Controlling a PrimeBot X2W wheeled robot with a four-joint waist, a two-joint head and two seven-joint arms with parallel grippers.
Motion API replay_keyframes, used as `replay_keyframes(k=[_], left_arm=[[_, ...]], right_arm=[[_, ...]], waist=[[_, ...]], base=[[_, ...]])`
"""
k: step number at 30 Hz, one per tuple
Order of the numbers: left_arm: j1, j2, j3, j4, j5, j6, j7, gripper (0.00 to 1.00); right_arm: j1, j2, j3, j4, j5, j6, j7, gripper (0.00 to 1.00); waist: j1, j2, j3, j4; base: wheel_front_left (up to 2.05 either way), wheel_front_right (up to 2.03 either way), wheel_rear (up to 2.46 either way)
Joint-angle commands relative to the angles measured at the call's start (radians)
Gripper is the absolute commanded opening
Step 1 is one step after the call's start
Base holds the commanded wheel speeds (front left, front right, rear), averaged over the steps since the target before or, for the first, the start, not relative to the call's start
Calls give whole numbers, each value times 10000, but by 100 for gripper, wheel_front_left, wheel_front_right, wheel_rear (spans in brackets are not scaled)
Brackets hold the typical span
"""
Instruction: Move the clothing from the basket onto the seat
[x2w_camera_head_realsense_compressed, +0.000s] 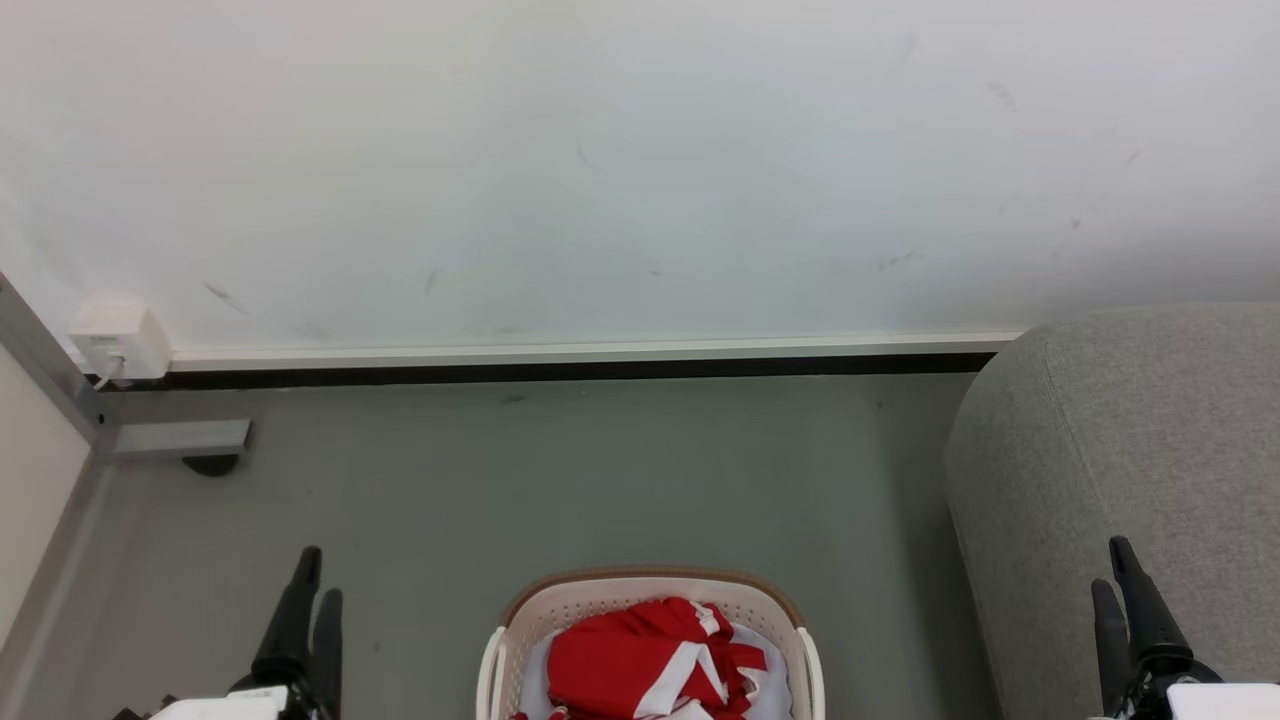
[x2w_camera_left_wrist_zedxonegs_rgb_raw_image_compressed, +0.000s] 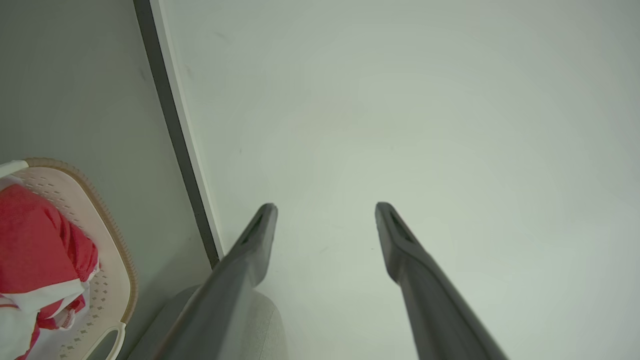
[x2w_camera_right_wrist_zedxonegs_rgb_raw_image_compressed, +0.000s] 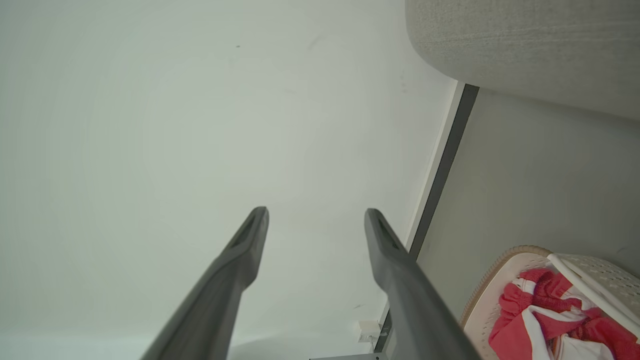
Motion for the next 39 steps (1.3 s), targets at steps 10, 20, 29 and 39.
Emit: replay_keyframes(k=[10,20,29,39], left_arm=[[-290,202,-64,-617,1826,-26,-571,100],[-179,150,-36,-1218,4329,-32,-975,100],[-64,177,-23,-1387,6453,-38,-1314,100],[20,294,-116,-1389,8512,-43,-1647,100]], right_arm=[[-391,-159,633,-373,-1288,-3,-589,100],[-342,-113,724,-660,-3241,-5,-998,100],[-302,-119,788,-729,-5349,-6,-1336,100],[-342,-129,1047,-558,-7874,-8,-1667,100]], waist=[[0,-1,29,-16],[0,-1,30,-17],[0,-1,27,-36],[0,-1,14,-78]], base=[[0,0,0],[0,0,0],[0,0,0],[0,0,0]])
